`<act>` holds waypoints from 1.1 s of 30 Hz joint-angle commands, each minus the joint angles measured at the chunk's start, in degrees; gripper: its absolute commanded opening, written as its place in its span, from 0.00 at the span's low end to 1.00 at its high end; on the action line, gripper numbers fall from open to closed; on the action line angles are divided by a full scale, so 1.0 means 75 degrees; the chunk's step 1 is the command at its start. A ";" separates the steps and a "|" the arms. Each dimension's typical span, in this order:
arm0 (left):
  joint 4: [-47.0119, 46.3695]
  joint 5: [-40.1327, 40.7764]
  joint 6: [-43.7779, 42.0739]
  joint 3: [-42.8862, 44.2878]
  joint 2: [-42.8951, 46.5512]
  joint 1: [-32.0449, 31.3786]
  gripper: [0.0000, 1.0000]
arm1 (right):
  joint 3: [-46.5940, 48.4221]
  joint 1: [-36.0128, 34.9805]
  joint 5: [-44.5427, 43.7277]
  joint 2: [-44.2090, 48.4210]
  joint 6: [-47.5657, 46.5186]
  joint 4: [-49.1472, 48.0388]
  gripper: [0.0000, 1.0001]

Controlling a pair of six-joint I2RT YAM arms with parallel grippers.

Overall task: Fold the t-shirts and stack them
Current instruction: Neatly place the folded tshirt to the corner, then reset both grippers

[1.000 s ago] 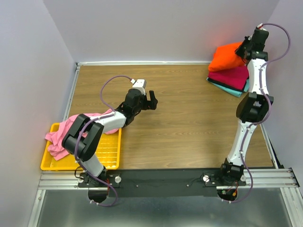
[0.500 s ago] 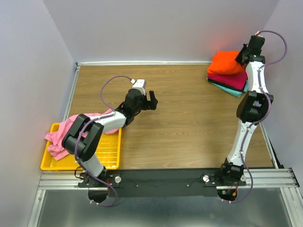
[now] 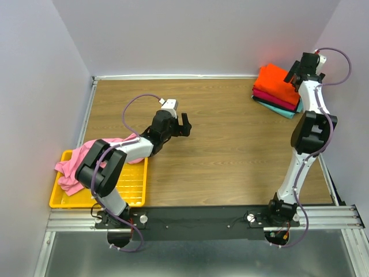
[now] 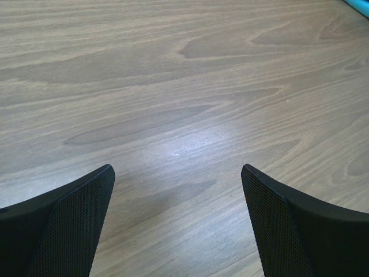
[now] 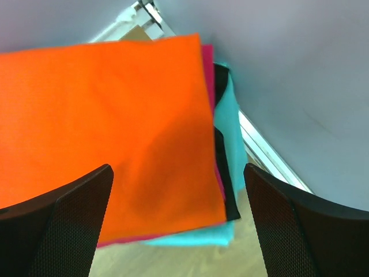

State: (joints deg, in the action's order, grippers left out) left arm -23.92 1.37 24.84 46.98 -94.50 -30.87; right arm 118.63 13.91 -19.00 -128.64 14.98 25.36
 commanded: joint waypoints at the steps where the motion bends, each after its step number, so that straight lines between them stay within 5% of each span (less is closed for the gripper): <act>1: -0.0243 -0.0147 -0.0125 -0.0135 0.0342 -0.0020 0.98 | -0.1001 0.0055 -0.0455 0.1199 0.0357 -0.0650 1.00; 14: -0.0607 0.0415 -0.0019 -0.0697 0.1688 -0.0032 0.98 | -0.5302 -0.0330 0.0893 0.4259 0.1178 -0.2186 1.00; 21: -0.0525 0.1515 0.0004 -0.1212 0.3012 -0.0032 0.98 | -0.7366 -0.2437 0.0132 0.5654 0.1037 -0.2807 1.00; 33: 0.0130 0.2875 -0.0394 -0.2116 0.5766 -0.0020 0.98 | -1.0004 -0.4221 0.2017 0.7214 0.1108 -0.4671 1.00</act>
State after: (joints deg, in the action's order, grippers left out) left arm -25.58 17.10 23.40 31.81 -54.68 -30.87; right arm 46.28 -15.46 -9.87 -76.73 22.94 -2.90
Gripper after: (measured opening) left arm 0.983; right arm 0.998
